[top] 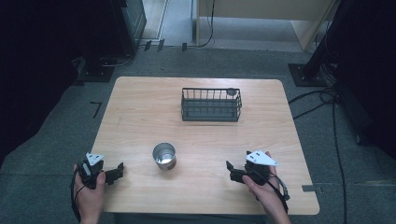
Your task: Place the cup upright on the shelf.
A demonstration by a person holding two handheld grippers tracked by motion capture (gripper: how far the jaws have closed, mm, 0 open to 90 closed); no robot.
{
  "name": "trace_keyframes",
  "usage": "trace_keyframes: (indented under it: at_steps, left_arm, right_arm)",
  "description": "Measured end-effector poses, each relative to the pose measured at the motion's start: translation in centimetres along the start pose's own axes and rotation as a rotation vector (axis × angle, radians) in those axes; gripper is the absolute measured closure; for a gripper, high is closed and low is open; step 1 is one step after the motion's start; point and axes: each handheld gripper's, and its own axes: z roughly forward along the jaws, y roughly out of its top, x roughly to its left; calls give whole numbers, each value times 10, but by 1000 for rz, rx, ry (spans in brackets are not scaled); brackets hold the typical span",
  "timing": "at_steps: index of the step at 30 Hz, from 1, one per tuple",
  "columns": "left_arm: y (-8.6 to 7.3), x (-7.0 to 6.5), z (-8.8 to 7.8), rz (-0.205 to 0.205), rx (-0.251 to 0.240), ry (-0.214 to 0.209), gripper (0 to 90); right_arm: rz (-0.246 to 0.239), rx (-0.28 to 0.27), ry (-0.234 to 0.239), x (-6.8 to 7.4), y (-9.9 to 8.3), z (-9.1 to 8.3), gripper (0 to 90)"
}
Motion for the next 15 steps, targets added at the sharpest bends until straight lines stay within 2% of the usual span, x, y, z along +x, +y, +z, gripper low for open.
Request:
trace_keyframes:
  at_steps: [6, 10, 15]
  left_arm:
    - [0, 0, 0, 0, 0, 0, 0]
    - [0, 0, 0, 0, 0, 0, 0]
    - [0, 0, 0, 0, 0, 0, 0]
  right_arm:
    - [-25, -17, 65, 28, 10, 15, 122]
    - [-13, -27, 102, 41, 14, 24, 120]
    - [-29, -31, 154, 54, 19, 32, 85]
